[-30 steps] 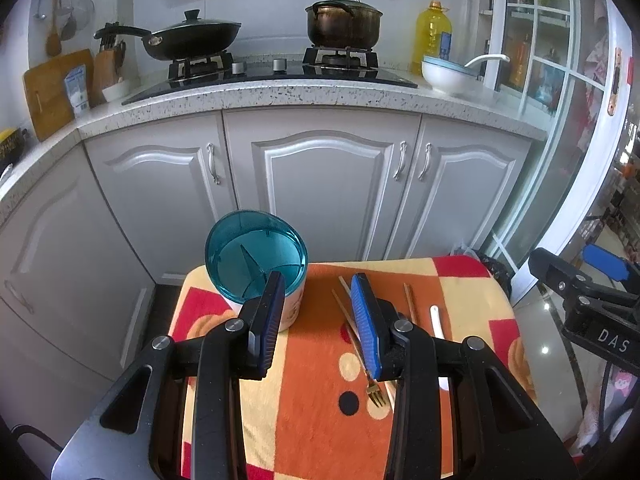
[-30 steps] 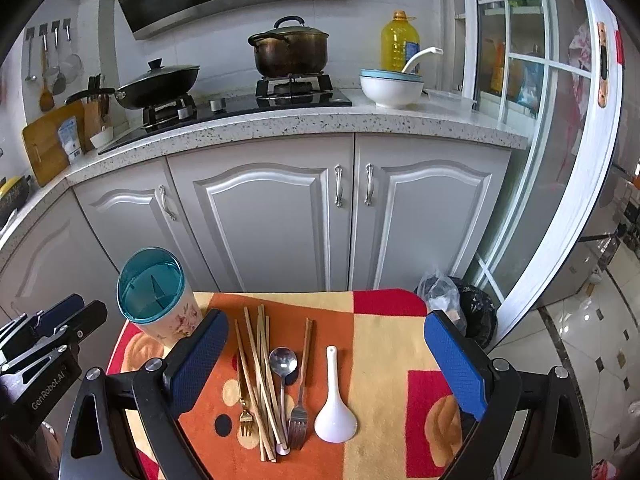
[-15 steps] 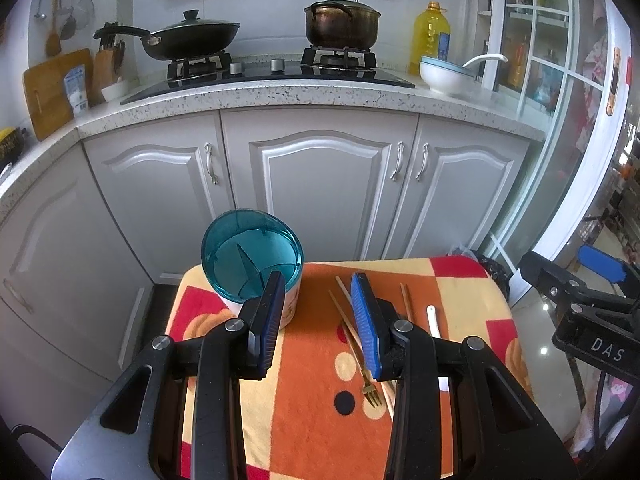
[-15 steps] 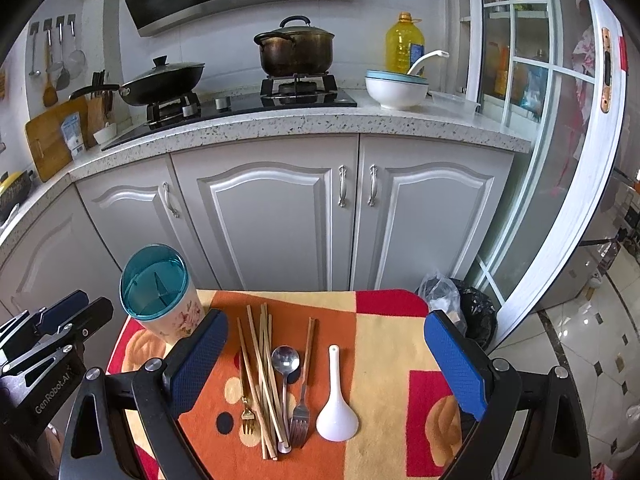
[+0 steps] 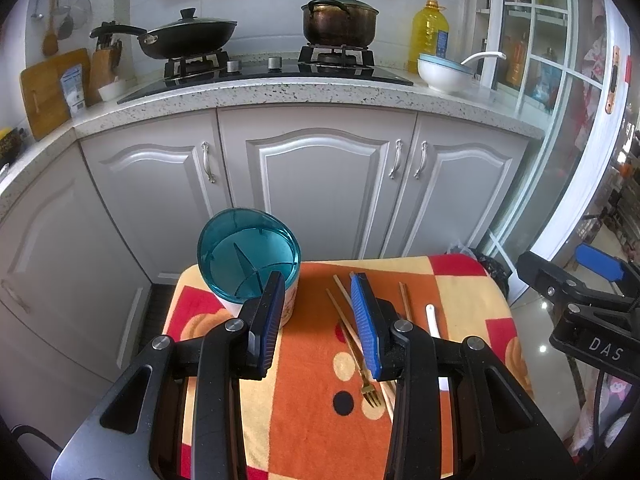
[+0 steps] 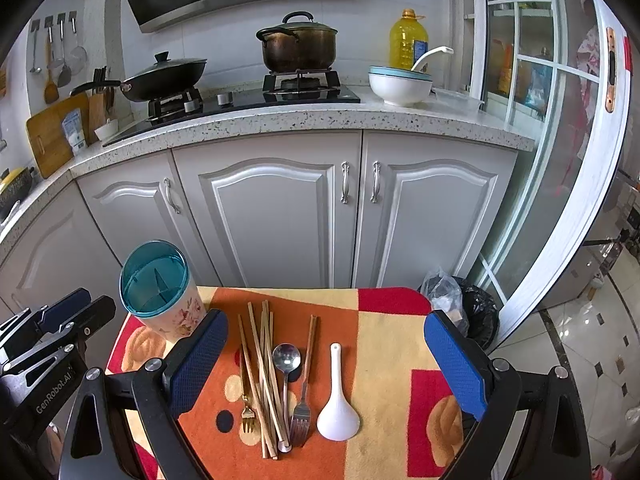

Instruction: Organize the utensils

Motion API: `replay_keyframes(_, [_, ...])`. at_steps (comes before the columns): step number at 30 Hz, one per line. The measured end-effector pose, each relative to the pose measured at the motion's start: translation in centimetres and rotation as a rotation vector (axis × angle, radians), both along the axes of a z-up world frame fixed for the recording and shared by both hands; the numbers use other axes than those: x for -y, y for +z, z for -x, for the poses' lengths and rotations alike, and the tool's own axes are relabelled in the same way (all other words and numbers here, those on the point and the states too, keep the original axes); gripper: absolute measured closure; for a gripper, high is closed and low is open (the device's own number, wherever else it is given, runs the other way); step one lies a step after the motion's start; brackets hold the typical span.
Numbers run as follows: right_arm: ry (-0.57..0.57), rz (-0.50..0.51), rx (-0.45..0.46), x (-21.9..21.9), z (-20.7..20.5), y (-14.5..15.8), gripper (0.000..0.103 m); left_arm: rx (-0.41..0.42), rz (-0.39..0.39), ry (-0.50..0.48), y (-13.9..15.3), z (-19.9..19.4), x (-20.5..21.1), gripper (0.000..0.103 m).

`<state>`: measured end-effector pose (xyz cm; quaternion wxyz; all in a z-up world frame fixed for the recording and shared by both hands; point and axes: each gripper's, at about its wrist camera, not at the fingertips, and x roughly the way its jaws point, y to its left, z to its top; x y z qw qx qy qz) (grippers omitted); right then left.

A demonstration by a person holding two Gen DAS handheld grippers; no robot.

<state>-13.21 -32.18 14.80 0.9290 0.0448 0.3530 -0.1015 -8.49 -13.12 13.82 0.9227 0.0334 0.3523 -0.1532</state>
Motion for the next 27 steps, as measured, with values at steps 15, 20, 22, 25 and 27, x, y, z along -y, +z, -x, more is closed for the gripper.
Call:
replay_keyframes(15, [0.0, 0.001, -0.032, 0.2, -0.7, -0.7, 0.005, -0.018, -0.01, 0.009, -0.6, -0.6, 0.1, 0.07])
replay_keyframes(20, [0.005, -0.001, -0.04, 0.1, -0.7, -1.0, 0.005, -0.026, -0.014, 0.008, -1.0, -0.7, 0.4, 0.07])
replay_keyframes(22, [0.008, 0.002, -0.043, 0.1, -0.8, -1.1, 0.005, -0.029, -0.012, 0.006, -1.1, -0.7, 0.4, 0.07])
replay_keyframes(25, [0.011, 0.006, -0.046, 0.0, -0.9, -1.2, 0.005, -0.028, -0.012, 0.004, -1.1, -0.7, 0.4, 0.07])
replay_keyframes(27, [0.013, 0.008, -0.049, -0.1, -1.0, -1.2, 0.005, -0.029, -0.011, 0.004, -1.2, -0.8, 0.4, 0.07])
